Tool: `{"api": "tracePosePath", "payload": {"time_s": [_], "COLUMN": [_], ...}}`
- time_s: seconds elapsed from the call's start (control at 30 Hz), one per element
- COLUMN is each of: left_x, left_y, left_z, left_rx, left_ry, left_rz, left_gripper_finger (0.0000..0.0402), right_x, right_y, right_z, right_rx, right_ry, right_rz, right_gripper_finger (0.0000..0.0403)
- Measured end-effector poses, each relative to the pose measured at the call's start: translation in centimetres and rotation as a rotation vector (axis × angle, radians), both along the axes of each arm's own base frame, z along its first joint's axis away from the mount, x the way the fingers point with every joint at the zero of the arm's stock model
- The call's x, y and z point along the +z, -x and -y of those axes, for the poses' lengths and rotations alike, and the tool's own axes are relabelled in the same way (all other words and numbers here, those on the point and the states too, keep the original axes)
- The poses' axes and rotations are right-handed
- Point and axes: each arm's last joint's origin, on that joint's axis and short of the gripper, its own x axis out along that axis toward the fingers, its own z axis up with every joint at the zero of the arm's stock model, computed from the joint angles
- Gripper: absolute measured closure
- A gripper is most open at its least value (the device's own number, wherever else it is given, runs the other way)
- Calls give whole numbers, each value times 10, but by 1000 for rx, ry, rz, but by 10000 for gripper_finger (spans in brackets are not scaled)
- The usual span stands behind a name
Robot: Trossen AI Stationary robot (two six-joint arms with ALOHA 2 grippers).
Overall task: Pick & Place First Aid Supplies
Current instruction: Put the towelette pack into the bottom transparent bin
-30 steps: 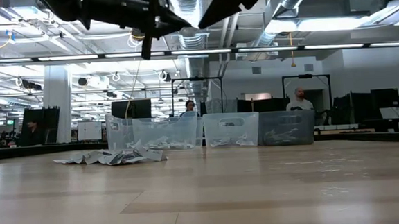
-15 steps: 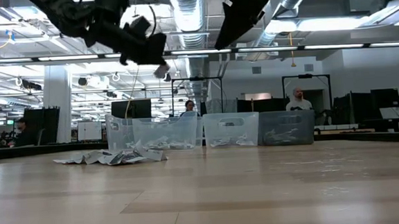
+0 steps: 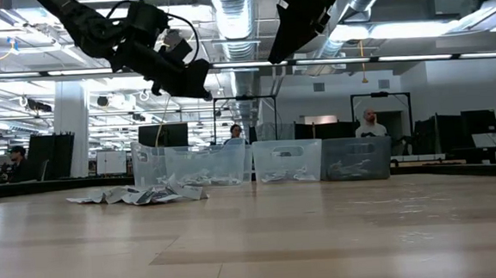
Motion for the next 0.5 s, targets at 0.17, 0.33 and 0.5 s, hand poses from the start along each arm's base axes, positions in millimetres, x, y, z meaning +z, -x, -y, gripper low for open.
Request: {"api": "tracePosePath", "payload": {"time_s": [0.17,0.33,0.5], "left_x": [5,12,22], "left_y": [6,16,24], "left_z": [4,17,40], "left_rx": [1,-18,-129], "left_ry": [8,31,46], "left_rz": [-12,-47,-63], "left_gripper_finger": [335,337,341], "right_x": [0,0,1], "right_y": [0,0,-1], "right_z": [0,0,0], "right_rx": [-2,-3,-2], "right_ry": [-2,-3,-4], "right_rz": [2,5,20], "right_gripper_finger": [249,253,255]}}
